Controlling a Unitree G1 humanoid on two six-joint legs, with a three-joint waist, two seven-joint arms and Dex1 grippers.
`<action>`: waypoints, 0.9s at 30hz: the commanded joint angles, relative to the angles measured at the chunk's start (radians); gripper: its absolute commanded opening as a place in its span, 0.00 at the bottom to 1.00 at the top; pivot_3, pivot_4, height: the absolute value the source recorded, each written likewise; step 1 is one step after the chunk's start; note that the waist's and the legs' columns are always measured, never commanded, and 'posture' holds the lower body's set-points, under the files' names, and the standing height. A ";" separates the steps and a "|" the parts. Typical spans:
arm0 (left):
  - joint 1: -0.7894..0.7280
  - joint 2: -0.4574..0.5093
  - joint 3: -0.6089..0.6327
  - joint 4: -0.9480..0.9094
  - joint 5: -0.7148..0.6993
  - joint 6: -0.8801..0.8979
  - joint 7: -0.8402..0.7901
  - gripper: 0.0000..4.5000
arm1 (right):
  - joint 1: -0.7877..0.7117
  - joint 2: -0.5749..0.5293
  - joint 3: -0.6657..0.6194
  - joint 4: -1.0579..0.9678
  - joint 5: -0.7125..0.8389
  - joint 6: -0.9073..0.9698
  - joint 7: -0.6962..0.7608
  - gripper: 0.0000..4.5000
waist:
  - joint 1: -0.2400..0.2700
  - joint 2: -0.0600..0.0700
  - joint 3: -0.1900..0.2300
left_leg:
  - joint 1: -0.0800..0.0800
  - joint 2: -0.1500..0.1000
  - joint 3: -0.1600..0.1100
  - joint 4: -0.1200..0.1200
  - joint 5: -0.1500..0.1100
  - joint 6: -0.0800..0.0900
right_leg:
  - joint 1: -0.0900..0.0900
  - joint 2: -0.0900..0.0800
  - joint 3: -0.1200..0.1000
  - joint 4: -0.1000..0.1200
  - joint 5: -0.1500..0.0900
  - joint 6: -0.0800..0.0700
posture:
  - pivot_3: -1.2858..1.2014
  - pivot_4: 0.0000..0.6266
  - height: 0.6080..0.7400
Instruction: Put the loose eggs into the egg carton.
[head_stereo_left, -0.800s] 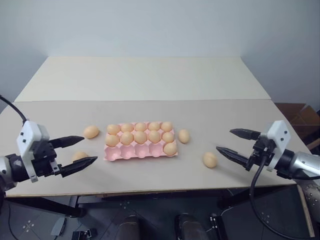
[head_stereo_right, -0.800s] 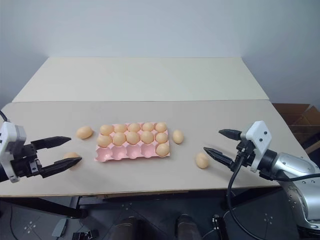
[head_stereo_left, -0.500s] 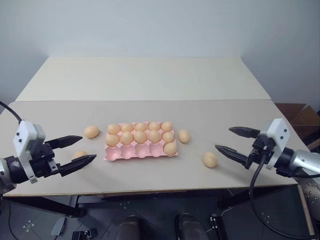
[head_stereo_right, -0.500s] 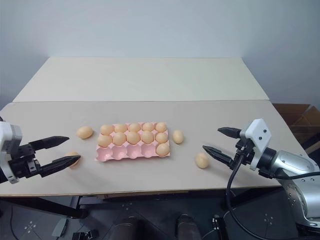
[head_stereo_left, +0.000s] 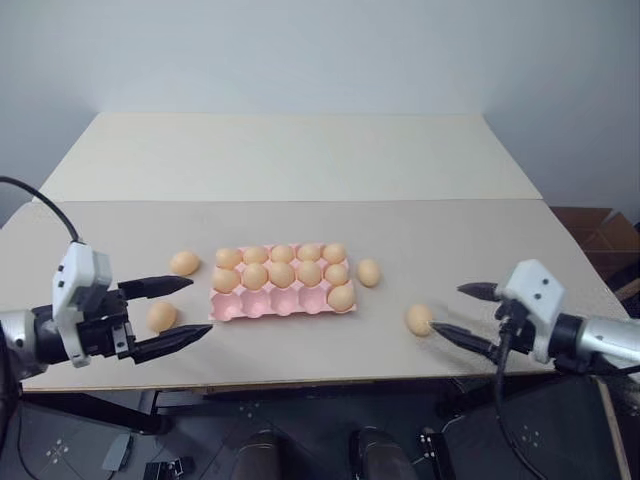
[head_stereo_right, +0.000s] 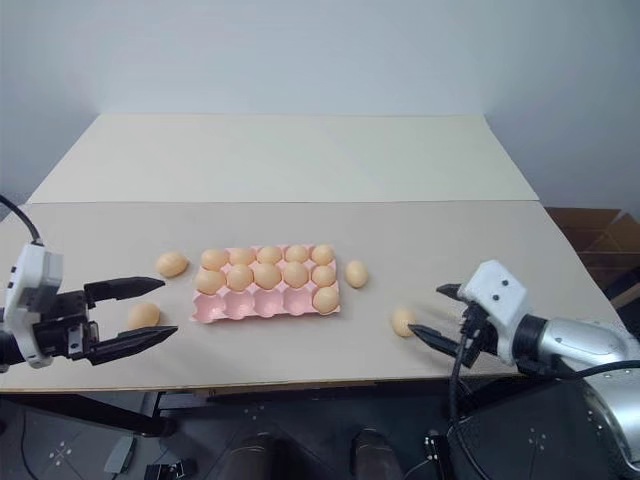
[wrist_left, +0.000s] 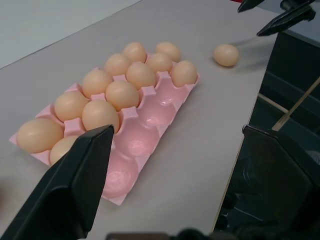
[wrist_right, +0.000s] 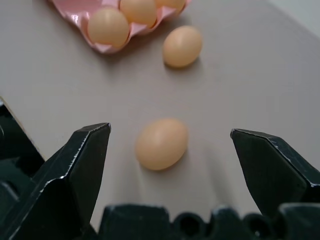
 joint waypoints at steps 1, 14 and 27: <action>-0.027 0.015 -0.019 0.009 0.005 -0.025 -0.005 0.99 | -0.070 0.051 0.102 0.008 -0.052 0.081 -0.111 1.00 | -0.004 0.000 0.000 | 0.000 0.000 0.000 0.001 0.000 0.000 | 0.000 0.000 0.000 0.000 0.000 0.001 | 0.52 0.24 1.00; -0.035 0.012 -0.043 0.004 0.029 -0.036 0.006 1.00 | -0.233 0.177 0.256 0.075 -0.179 0.142 -0.235 0.48 | -0.005 0.000 0.000 | -0.003 0.000 0.000 0.001 0.000 0.000 | -0.002 0.000 -0.001 0.000 0.006 0.001 | 0.52 0.24 1.00; 0.028 -0.003 0.017 -0.031 0.015 -0.013 0.029 1.00 | -0.607 0.470 0.617 0.099 -0.239 0.201 -0.291 0.44 | -0.018 0.000 0.000 | -0.001 0.002 -0.002 0.001 0.000 0.000 | -0.002 0.003 -0.002 0.003 0.006 -0.002 | 0.52 0.24 1.00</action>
